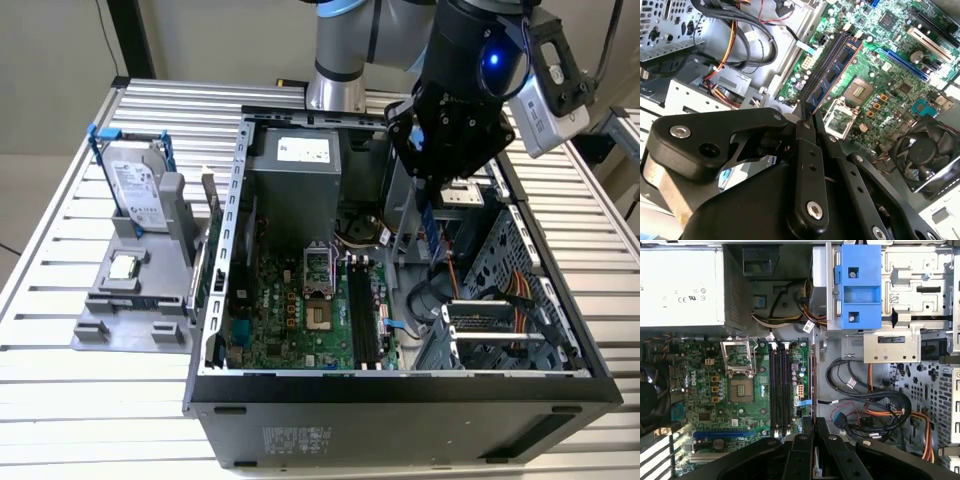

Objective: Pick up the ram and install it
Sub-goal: 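Insert the ram into the slot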

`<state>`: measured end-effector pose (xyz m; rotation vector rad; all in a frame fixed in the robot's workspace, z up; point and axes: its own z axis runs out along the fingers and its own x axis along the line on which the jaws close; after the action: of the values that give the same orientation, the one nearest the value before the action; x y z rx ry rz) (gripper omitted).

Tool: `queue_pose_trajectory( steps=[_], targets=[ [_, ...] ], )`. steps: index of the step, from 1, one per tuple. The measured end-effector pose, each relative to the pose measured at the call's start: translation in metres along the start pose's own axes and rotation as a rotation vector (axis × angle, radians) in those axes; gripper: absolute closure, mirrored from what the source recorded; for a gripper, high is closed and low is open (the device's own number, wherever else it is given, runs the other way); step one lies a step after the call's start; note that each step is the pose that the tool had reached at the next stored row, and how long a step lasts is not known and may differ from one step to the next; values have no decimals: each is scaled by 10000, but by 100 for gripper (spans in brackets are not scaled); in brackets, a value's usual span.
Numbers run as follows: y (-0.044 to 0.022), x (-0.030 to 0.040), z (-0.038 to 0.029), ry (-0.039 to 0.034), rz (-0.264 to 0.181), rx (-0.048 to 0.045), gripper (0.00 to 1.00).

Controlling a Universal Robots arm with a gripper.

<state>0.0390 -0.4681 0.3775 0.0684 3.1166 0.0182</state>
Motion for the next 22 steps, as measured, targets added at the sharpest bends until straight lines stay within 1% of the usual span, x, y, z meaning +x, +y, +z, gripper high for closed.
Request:
queue_pose_trajectory(
  steps=[18,22],
  targets=[
    [-1,2,55,-1,0,24,100],
    [-1,2,71,-3,0,56,100]
  ],
)
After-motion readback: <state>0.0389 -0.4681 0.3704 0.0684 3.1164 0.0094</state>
